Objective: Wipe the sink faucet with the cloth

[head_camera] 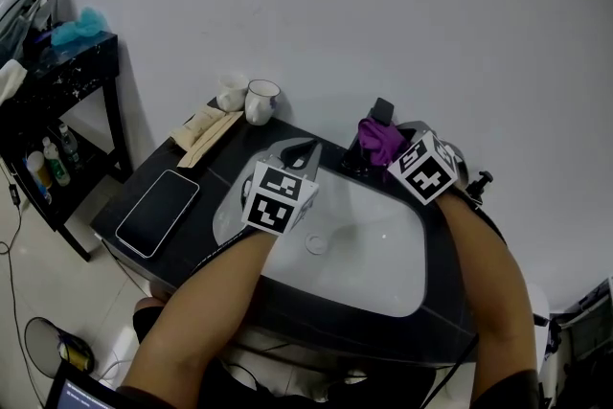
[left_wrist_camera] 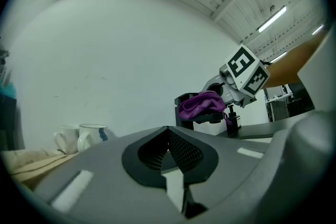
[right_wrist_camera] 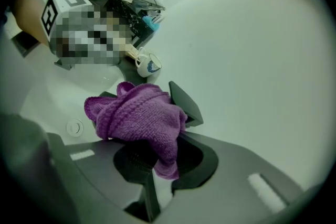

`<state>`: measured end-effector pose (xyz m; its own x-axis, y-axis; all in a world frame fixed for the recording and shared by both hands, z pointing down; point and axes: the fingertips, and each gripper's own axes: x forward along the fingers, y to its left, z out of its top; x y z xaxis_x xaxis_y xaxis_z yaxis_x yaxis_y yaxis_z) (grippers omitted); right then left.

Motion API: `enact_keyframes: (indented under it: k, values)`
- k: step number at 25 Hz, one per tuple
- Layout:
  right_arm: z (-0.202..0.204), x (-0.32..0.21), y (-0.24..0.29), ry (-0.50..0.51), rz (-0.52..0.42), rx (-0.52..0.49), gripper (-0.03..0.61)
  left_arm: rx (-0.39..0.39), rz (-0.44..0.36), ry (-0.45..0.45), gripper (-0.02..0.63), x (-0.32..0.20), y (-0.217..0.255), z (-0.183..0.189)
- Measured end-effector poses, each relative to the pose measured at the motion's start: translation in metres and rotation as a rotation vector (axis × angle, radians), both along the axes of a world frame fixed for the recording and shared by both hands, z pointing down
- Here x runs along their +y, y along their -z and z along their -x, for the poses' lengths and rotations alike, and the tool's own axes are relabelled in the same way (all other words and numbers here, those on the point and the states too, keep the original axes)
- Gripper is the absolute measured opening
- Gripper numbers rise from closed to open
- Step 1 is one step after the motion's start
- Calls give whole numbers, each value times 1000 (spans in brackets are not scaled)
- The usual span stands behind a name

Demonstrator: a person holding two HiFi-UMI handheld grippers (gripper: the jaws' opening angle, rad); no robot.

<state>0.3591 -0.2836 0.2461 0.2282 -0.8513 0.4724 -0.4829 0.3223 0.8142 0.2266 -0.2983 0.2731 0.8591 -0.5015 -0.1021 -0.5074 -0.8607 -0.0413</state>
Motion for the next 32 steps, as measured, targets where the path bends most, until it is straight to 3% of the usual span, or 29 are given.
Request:
enact_keyframes:
  k: [4, 10, 19, 25, 32]
  values:
    - [16, 16, -7, 39, 35, 34, 60, 13, 36, -4, 18, 0, -2, 2]
    - [44, 59, -11, 126, 51, 63, 60, 0, 21, 5, 18, -1, -4, 2]
    - [58, 106, -43, 169, 69, 15, 60, -2, 16, 24, 18, -4, -2, 5]
    - [27, 69, -57, 80, -47, -35, 60, -10, -3, 45, 18, -7, 0, 7]
    - [4, 20, -60, -11, -178, -96, 60, -13, -11, -8, 18, 2, 2, -4]
